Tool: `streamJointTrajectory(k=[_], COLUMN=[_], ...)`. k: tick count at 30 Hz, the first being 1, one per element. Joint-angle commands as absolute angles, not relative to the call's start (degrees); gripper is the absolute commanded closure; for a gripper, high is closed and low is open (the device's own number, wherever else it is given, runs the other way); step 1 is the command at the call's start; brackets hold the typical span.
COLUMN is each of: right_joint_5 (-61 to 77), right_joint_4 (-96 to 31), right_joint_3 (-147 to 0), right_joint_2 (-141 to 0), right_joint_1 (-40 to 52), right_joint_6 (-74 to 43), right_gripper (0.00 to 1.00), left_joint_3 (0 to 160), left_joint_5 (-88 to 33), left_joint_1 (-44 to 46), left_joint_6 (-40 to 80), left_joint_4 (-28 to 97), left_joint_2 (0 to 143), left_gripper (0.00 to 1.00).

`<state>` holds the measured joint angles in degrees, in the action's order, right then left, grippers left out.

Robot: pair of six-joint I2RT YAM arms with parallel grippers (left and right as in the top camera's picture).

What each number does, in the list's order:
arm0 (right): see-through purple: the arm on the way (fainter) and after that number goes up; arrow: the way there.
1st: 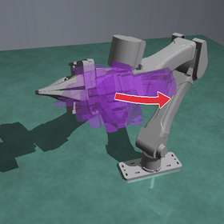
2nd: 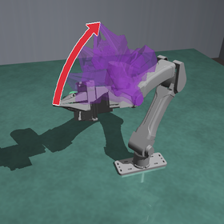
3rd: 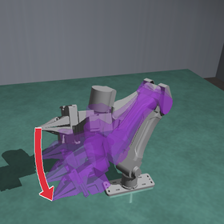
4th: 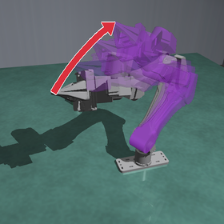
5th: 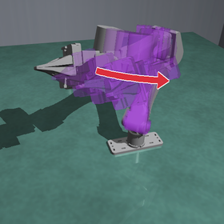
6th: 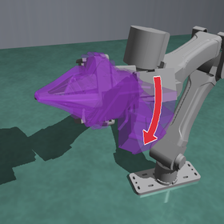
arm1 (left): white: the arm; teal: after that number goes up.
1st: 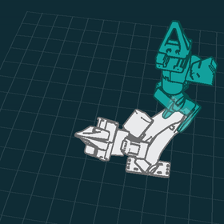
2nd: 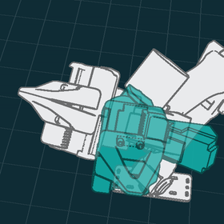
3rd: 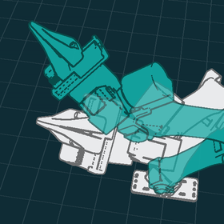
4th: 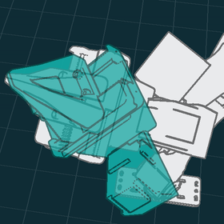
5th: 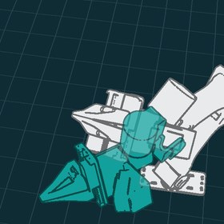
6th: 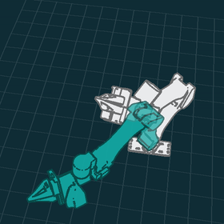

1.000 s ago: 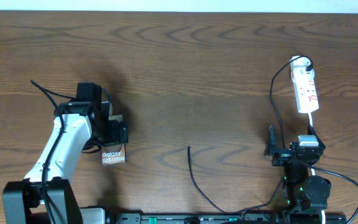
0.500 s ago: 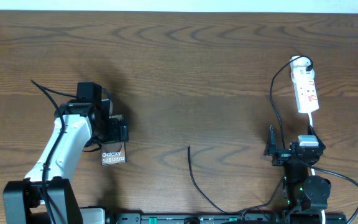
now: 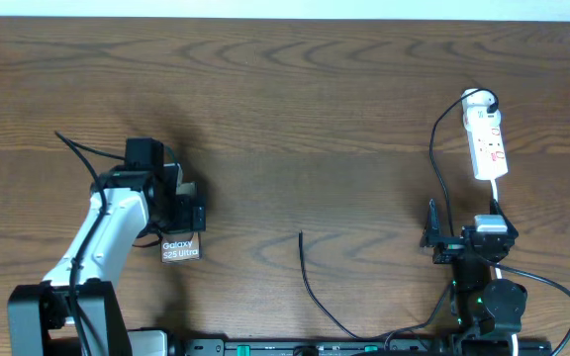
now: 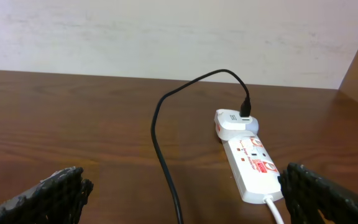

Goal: Plug charger to phone and switch on socket
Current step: 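Lower the left gripper onto the phone and align fingers around it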

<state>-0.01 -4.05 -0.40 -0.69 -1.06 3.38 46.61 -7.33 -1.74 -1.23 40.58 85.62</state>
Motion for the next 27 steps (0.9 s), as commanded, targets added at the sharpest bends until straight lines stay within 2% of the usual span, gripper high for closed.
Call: streamJointTrajectory(k=[1,27], right_joint_5=[-0.5,-0.5], right_joint_4=[-4.3,-4.3], right_joint_3=[-0.3,-0.3], right_joint_2=[-0.3,-0.3], right_joint_1=[-1.5,-1.5], right_joint_6=[2.8,2.8], right_gripper=[0.01,0.01], left_joint_3=[45.5,45.3], left_joint_5=[-7.0,-7.0], left_joint_1=[-1.9,-1.4], left_joint_6=[-1.9,-3.7], left_joint_4=[40.0,35.6], left_joint_2=[85.9,85.9], left_gripper=[0.01,0.01])
